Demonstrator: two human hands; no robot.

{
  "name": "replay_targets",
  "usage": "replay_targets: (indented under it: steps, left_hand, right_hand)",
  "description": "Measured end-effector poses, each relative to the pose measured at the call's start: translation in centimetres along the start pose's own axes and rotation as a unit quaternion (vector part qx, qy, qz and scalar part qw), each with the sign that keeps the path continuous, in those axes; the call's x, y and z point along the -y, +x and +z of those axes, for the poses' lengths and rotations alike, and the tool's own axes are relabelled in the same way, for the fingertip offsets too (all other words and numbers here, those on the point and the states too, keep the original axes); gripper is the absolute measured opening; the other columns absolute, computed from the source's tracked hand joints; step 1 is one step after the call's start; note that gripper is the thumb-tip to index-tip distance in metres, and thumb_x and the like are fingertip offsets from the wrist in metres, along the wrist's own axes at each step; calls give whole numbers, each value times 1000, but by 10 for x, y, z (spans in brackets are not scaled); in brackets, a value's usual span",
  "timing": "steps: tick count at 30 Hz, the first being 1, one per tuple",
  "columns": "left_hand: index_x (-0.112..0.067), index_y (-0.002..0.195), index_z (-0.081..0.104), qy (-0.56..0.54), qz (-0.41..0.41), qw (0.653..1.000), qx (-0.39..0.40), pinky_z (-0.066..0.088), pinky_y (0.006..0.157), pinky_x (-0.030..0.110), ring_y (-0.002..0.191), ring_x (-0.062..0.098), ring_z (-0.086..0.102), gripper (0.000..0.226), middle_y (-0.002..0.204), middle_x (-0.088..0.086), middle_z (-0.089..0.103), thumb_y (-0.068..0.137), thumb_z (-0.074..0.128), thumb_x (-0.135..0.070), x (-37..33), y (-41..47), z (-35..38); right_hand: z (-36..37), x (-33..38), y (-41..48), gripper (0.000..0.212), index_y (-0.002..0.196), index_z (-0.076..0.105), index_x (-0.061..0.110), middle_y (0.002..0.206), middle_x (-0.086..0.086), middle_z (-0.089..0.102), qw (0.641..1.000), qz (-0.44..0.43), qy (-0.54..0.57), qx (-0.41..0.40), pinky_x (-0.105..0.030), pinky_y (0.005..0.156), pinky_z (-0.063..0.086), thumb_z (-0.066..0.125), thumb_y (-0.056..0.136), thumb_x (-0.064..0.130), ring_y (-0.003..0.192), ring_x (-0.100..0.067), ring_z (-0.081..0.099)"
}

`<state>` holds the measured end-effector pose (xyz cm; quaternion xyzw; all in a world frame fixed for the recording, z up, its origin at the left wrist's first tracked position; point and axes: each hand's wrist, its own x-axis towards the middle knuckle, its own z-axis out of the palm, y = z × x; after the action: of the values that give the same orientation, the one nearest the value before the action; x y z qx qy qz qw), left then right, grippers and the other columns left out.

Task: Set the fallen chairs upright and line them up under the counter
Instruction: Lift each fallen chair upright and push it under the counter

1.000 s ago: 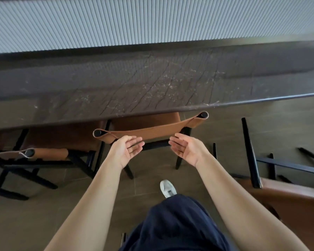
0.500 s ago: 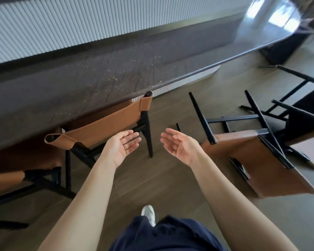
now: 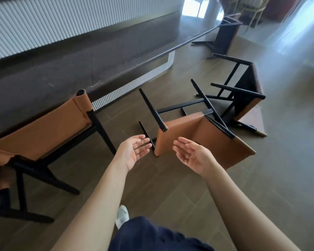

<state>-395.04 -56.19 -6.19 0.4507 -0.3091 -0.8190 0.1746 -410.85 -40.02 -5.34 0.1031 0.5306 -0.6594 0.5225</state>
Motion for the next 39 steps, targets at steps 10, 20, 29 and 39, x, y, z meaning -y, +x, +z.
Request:
replay_targets:
  steps: [10,20,29,39]
  left_hand:
    - [-7,107,63,60,-20,994,90,59,67,32,91,27,73,26,101,13,74,97,38,-4,77,-6,128]
    - [-7,109,63,136,-37,978,151,58,74,32,94,26,72,26,104,12,73,99,39,-8,102,40,234]
    - [-5,112,62,160,-59,968,183,58,77,34,97,29,71,25,105,15,73,98,42,-8,108,105,335]
    - [-6,108,63,168,-42,972,160,58,76,33,93,28,72,24,103,14,73,98,42,-6,109,155,420]
  right_hand:
    - [-141,37,-43,36,114,65,8,109,-9,73,994,-43,84,-52,-33,78,51,34,98,2,94,-23,71]
    - [-213,90,-32,33,116,63,10,97,-6,76,980,-83,139,-114,-31,75,52,38,95,0,88,-20,72]
    - [-256,180,5,33,109,65,8,99,-9,73,970,-89,158,-160,-30,75,53,37,96,-2,90,-22,68]
    - [-290,265,62,30,110,64,9,104,-9,72,973,-72,177,-128,-29,74,53,39,96,-1,90,-22,69]
